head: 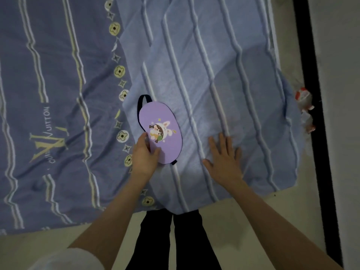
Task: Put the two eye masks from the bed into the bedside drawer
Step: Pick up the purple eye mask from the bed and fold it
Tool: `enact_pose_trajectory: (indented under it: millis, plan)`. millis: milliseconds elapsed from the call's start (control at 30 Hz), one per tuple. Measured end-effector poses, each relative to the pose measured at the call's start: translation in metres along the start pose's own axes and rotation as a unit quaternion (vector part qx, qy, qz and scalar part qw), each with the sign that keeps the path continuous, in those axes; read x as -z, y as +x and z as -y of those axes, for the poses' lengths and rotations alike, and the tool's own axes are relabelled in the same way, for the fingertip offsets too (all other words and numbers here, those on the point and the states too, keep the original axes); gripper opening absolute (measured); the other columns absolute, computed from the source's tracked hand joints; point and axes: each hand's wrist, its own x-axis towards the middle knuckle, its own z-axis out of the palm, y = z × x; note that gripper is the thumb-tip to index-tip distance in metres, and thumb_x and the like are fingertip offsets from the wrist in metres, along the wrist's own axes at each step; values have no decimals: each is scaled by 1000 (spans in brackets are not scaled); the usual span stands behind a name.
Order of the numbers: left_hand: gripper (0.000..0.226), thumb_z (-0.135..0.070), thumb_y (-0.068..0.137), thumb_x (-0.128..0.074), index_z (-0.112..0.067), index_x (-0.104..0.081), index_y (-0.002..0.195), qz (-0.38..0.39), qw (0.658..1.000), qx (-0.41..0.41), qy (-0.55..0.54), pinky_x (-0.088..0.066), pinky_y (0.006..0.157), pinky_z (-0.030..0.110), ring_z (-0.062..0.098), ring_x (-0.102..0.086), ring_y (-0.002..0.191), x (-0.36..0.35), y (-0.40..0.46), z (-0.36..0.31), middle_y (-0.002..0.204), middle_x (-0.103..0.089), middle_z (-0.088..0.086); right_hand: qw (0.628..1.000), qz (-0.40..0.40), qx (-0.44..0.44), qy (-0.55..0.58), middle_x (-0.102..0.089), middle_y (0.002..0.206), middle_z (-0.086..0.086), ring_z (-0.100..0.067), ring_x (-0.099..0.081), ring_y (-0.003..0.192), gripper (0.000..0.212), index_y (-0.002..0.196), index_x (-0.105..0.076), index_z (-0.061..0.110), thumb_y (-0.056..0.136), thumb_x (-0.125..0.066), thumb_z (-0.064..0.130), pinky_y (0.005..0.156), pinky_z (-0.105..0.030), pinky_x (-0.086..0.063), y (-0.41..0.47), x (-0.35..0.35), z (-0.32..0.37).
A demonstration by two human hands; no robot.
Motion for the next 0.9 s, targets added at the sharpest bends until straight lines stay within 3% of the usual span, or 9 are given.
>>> enact_pose_trajectory:
  millis: [133, 200, 333, 433, 533, 633, 700, 767, 900]
  plan:
    - [24, -7, 82, -59, -5, -54, 105, 11, 998, 10, -53, -42, 71, 34, 29, -56, 85, 8, -9, -13, 95, -62, 14, 999, 38, -10, 26, 6, 158, -9, -30, 6, 145, 68, 146, -5, 27, 90, -41, 44, 114, -59, -7, 3, 11, 1]
    - [14, -6, 84, -56, -4, -57, 97, 39, 998, -24, -53, -43, 71, 36, 31, -56, 84, 21, -17, -22, 93, -62, 17, 996, 52, -16, 72, -5, 158, -10, -30, -4, 144, 62, 144, -18, 23, 90, -44, 40, 114, -54, -15, 4, 25, 5]
    - [14, -8, 86, -56, -7, -61, 99, 65, 993, -91, -42, -43, 68, 23, 22, -56, 82, 59, -37, -47, 92, -64, 9, 980, -3, 21, 197, -28, 151, -17, -29, -26, 140, 59, 141, -29, 10, 91, -49, 33, 115, -42, -21, -11, 64, 32]
    - [10, -11, 87, -56, -8, -62, 94, 94, 985, -139, -41, -41, 65, 23, 21, -55, 79, 92, -53, -69, 87, -63, 7, 958, -50, 77, 270, -28, 152, -10, -23, -23, 141, 65, 142, -26, 12, 88, -53, 35, 117, -39, -20, -33, 102, 66]
    - [11, -10, 87, -56, -7, -64, 94, 122, 973, -190, -55, -38, 65, 18, 17, -51, 77, 129, -73, -92, 85, -61, 3, 939, -92, 151, 294, -29, 152, -5, -19, -24, 140, 75, 142, -25, 15, 81, -65, 33, 112, -25, -18, -57, 142, 96]
    - [12, -8, 86, -57, -8, -66, 94, 136, 959, -236, -74, -38, 64, 11, 16, -53, 79, 167, -95, -112, 87, -62, 4, 926, -97, 184, 314, -29, 151, -1, -15, -27, 138, 88, 143, -22, 19, 73, -72, 38, 111, -26, -24, -78, 176, 115]
    - [12, -7, 85, -59, -9, -67, 94, 139, 951, -258, -95, -42, 72, 19, 17, -56, 83, 190, -111, -126, 91, -64, 5, 913, -98, 195, 345, -36, 144, 7, -7, -34, 130, 90, 142, -24, 22, 70, -75, 38, 103, -13, -28, -92, 199, 128]
    - [14, -8, 84, -60, -10, -67, 95, 122, 946, -277, -117, -45, 79, 29, 18, -58, 87, 213, -126, -142, 95, -66, 6, 887, -96, 208, 400, -46, 131, 11, -3, -45, 118, 81, 138, -32, 24, 70, -76, 28, 89, 1, -32, -106, 221, 142]
    - [18, -7, 83, -61, -23, -67, 91, 60, 931, -320, -166, -47, 76, 20, 7, -61, 83, 248, -150, -170, 91, -69, -1, 850, -85, 244, 460, -64, 103, 8, 4, -59, 90, 39, 108, -54, 32, 77, -71, 18, 78, -9, -46, -132, 262, 163]
